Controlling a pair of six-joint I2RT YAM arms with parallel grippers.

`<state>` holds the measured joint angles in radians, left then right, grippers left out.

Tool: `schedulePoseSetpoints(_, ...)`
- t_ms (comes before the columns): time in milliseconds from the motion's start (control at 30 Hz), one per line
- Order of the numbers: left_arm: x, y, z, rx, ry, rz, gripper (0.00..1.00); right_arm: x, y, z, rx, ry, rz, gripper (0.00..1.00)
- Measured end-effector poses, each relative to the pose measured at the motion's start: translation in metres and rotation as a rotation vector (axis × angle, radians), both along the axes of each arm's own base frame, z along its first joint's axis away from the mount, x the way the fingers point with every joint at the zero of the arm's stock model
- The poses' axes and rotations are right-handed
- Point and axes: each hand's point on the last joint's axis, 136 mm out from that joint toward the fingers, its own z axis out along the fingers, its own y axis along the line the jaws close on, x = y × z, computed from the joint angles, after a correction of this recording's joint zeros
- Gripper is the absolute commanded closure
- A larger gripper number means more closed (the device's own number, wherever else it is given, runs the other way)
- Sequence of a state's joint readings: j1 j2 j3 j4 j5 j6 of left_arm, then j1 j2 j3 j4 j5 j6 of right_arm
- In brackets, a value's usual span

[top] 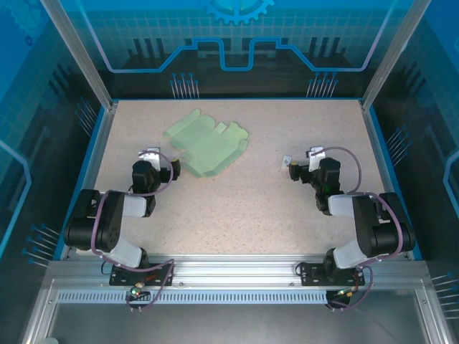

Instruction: Fold the paper box

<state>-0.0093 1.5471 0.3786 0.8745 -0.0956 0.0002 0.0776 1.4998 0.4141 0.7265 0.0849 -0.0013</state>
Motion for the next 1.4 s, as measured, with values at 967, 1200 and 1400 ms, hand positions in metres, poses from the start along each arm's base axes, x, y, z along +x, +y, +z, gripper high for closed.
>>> schedulePoseSetpoints(967, 0.000, 0.001, 0.000, 0.001, 0.003, 0.004, 0.01, 0.000, -0.001, 0.000, -0.002, 0.005, -0.005, 0.00)
schedulePoseSetpoints(1200, 0.003, 0.006, 0.058, -0.052, -0.002, 0.058, 0.01, 0.000, -0.024, 0.068, 0.056, -0.043, -0.147, 0.00)
schedulePoseSetpoints(1400, 0.017, -0.031, 0.116, -0.252, 0.000, -0.045, 0.03, -0.015, -0.013, 0.129, 0.136, -0.080, -0.166, 0.04)
